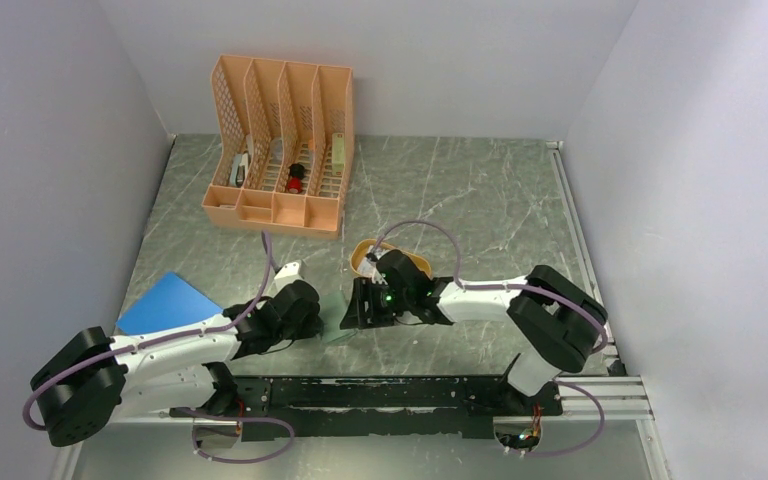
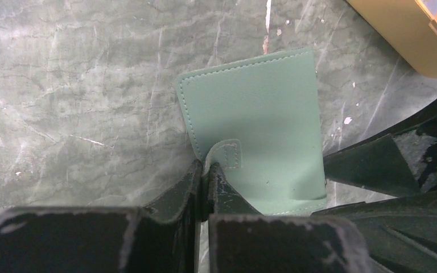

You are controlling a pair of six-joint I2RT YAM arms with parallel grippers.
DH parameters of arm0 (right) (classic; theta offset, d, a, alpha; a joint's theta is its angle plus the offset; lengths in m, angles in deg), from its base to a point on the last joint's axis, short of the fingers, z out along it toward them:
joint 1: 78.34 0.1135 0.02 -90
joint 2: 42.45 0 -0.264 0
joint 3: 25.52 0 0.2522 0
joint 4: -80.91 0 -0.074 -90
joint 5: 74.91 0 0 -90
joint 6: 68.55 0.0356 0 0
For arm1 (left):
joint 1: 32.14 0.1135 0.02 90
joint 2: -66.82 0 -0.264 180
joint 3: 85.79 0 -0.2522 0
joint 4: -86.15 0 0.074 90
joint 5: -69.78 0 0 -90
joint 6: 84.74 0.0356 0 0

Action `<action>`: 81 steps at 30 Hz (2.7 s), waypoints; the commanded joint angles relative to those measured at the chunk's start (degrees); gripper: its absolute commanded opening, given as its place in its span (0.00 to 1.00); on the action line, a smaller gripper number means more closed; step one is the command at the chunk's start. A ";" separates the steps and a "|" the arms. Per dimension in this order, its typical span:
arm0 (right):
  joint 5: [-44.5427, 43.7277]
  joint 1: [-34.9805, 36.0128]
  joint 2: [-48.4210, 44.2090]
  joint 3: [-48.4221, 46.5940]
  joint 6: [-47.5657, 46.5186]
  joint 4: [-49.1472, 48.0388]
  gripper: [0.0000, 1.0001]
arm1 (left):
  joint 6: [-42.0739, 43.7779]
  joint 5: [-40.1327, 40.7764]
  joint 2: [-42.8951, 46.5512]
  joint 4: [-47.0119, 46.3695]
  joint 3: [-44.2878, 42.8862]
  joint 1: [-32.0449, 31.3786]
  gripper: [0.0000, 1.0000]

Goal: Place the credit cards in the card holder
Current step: Pick up the card holder from the center of the board, then adjust the card holder.

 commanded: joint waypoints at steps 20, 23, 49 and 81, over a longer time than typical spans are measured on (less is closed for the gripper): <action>6.13 0.37 9.78 1.31 8.64 -14.51 0.30 | 1.27 2.57 -2.07 6.69 2.78 0.08 0.05; 6.03 0.74 8.57 1.28 8.06 -14.62 0.16 | 1.29 2.56 -2.31 6.78 2.63 0.09 0.05; -62.30 15.95 -21.82 -30.22 -57.19 26.61 0.00 | 16.63 3.12 19.46 10.90 -43.81 0.13 0.97; -64.65 18.79 -27.17 -25.26 -67.12 10.36 0.00 | 4.57 -0.91 0.96 3.08 -51.87 0.23 0.97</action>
